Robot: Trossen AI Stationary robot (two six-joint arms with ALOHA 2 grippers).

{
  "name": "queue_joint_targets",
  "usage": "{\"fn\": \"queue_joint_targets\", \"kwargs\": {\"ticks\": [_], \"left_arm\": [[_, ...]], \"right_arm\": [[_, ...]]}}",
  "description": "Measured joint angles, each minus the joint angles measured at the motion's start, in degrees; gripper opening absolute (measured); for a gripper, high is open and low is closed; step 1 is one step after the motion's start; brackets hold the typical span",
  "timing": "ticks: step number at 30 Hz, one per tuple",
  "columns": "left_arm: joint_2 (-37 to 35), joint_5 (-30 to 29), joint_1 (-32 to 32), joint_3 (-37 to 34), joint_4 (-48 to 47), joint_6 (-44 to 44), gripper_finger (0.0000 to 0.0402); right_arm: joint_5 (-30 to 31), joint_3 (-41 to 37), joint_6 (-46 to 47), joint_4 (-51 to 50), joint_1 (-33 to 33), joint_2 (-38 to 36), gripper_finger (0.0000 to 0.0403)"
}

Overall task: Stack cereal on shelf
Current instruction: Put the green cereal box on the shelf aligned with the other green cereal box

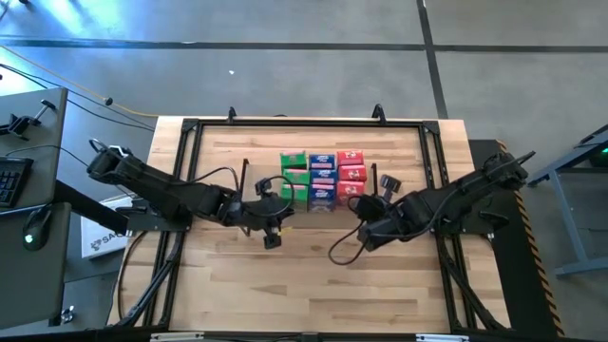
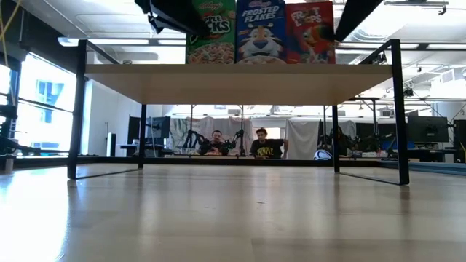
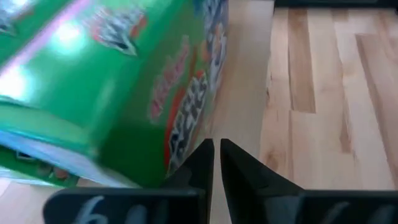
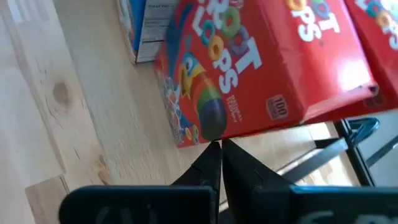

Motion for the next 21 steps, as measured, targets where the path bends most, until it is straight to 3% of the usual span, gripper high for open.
{"fn": "queue_joint_targets", "kwargs": {"ticks": [13, 21], "left_arm": [[-0.2, 2.1, 0.9, 0.0, 1.7, 1.4, 0.0021], [-0.1, 2.2, 2.3, 0.0, 3.4, 2.4, 0.0021]], "right_arm": [[-0.9, 0.0, -2.0, -1.3, 0.0, 0.0, 0.0002], [-2.7, 3.7, -1.9, -2.3, 3.6, 0.0, 0.0002]]}}
